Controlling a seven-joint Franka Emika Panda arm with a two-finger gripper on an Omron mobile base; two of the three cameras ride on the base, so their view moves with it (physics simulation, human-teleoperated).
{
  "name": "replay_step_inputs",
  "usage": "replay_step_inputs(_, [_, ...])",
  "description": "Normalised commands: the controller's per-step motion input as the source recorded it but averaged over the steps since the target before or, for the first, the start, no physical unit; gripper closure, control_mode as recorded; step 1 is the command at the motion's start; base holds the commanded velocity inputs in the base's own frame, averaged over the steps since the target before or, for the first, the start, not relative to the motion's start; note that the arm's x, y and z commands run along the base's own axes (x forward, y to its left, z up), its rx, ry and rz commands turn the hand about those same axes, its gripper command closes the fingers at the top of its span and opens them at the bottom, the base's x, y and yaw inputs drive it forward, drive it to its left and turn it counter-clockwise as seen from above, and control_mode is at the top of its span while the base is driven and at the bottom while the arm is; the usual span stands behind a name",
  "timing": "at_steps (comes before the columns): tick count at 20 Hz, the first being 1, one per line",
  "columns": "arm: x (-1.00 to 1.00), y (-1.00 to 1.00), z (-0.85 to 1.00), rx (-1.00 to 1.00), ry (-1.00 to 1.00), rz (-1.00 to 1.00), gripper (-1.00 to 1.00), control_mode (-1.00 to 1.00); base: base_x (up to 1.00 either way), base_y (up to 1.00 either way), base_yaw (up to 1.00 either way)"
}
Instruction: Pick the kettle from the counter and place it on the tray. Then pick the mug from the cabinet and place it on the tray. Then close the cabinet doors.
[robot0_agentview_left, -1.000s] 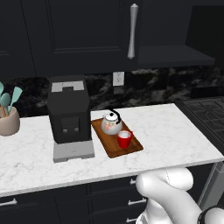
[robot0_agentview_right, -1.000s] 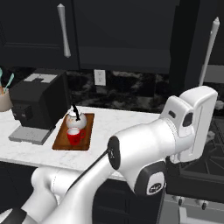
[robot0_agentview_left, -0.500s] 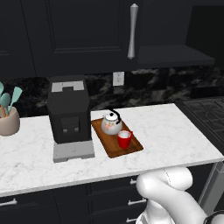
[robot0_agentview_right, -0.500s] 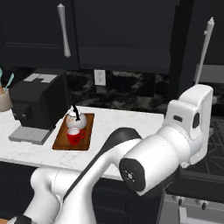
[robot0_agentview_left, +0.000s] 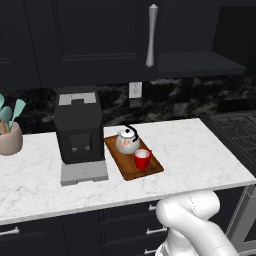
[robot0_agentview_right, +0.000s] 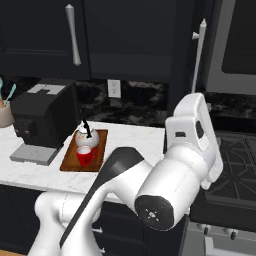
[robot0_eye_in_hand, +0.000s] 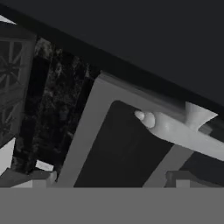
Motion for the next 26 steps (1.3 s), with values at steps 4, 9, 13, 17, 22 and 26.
replay_step_inputs(4, [0.27,0.62,0.01,-0.15,0.17,0.2,-1.0,-1.0,0.0,0.0,0.0])
replay_step_inputs(9, [0.41,0.64,0.0,-0.09,0.1,0.18,-1.0,-1.0,0.0,0.0,0.0])
replay_step_inputs(13, [0.5,0.72,0.0,-0.06,0.0,0.14,-1.0,-1.0,0.0,0.0,0.0])
replay_step_inputs(17, [0.61,0.7,-0.01,-0.01,0.0,0.16,-1.0,-1.0,0.0,0.0,0.0])
replay_step_inputs(22, [0.7,0.73,-0.01,0.0,0.0,0.15,-1.0,-1.0,0.0,0.0,0.0])
replay_step_inputs(26, [0.89,0.7,-0.01,0.0,0.0,0.1,-1.0,-1.0,0.0,0.0,0.0])
